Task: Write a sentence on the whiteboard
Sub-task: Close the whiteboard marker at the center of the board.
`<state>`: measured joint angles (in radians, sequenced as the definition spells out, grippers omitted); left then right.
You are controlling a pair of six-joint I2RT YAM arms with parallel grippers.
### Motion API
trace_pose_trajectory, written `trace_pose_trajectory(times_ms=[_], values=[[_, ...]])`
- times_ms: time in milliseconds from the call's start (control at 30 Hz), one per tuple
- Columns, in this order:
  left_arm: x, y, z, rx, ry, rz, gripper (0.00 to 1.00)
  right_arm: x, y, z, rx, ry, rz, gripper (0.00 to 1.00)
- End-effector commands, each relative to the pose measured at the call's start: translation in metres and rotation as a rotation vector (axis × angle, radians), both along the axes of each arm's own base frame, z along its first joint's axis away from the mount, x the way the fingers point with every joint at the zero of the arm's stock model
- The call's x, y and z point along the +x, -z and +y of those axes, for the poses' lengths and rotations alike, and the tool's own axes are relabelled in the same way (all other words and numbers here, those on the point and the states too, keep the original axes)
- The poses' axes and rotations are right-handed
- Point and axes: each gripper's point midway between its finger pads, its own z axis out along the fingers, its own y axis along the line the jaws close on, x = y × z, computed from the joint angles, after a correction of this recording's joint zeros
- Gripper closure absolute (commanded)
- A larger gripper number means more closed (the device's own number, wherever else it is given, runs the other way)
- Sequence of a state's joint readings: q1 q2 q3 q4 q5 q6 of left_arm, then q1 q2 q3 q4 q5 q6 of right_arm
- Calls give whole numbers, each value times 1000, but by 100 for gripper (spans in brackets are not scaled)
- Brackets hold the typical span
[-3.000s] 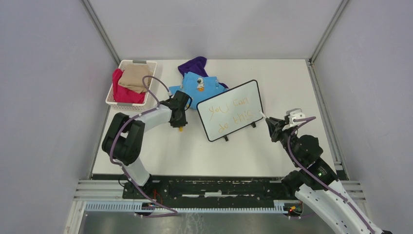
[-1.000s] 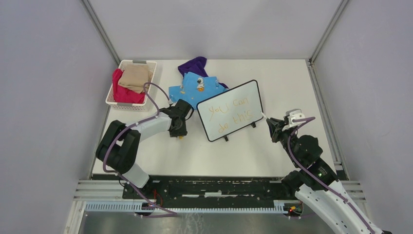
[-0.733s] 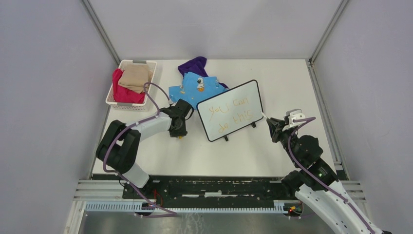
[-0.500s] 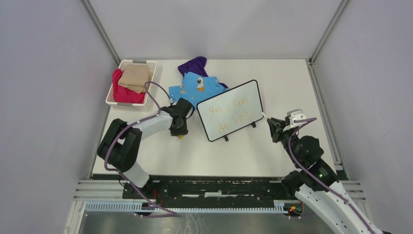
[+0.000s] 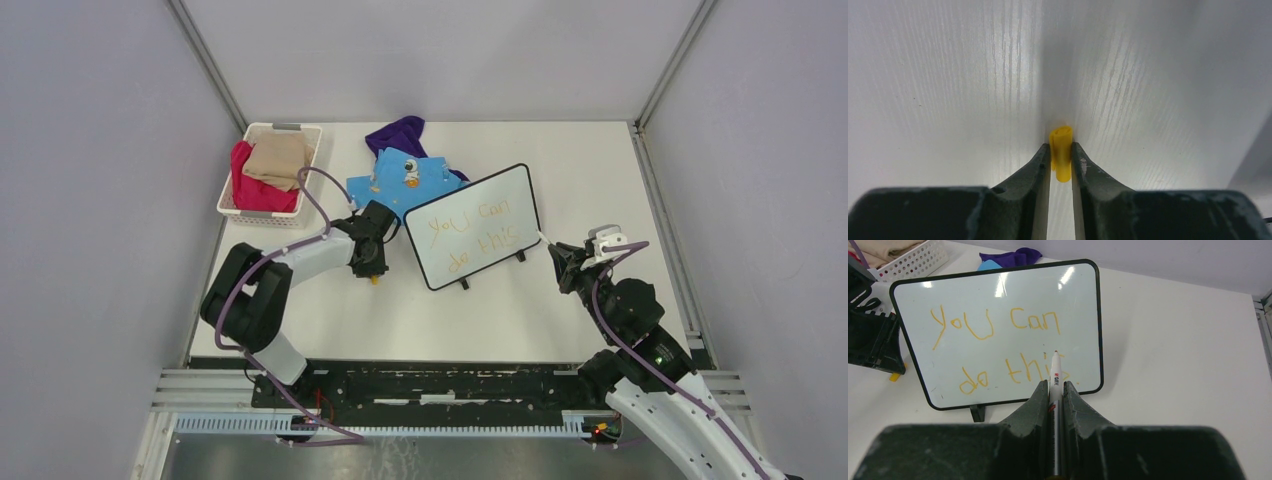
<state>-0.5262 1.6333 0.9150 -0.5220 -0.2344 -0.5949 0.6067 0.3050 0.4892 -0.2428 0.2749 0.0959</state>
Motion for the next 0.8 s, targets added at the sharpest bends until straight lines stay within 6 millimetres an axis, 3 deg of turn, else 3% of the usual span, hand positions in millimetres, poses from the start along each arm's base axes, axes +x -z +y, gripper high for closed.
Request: trace_pose_trajectory(times_ms=[0,167,333,500,667,767], values=[[-20,20,13,57,53,67,76,0,-24,-3,33,17,-55,100],[-22,21,13,59,65,76,96,0,-25,-3,35,18,-54,100],[-12,-3,15,41,23,-7,98,1,-22,-5,23,28,-46,100],[13,-75,31,6,-65,-219,98,4,-30,-4,-2,25,-54,100],[30,-180,33,-93,-69,-500,98,7,-69,-4,-27,26,-111,100],[32,-244,15,-226,25,-667,98,10,-89,0,-34,12,-143,100]])
